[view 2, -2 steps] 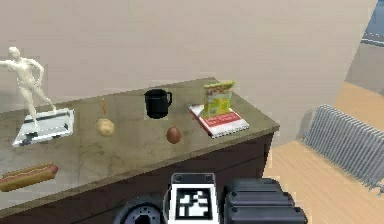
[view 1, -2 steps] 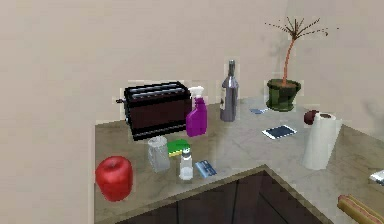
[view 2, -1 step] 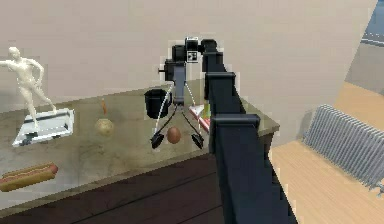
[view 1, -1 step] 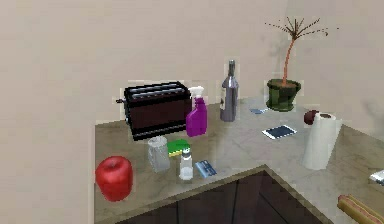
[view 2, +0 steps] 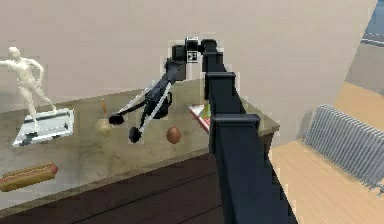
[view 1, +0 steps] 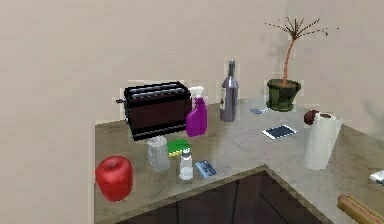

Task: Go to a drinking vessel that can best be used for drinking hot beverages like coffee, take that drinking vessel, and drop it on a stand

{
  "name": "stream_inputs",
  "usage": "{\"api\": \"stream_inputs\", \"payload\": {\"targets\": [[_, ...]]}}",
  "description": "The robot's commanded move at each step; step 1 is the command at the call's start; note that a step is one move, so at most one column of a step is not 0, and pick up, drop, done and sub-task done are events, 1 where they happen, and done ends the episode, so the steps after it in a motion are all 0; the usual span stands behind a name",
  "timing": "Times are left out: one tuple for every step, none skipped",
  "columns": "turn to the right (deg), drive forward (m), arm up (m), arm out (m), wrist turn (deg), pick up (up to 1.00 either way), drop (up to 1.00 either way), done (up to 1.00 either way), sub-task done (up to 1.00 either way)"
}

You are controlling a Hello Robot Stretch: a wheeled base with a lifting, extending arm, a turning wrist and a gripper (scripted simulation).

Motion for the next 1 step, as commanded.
{"api": "stream_inputs", "payload": {"targets": [[0.0,0.0,0.0,0.0,45.0,0.0,0.0,0.0,0.0]]}}
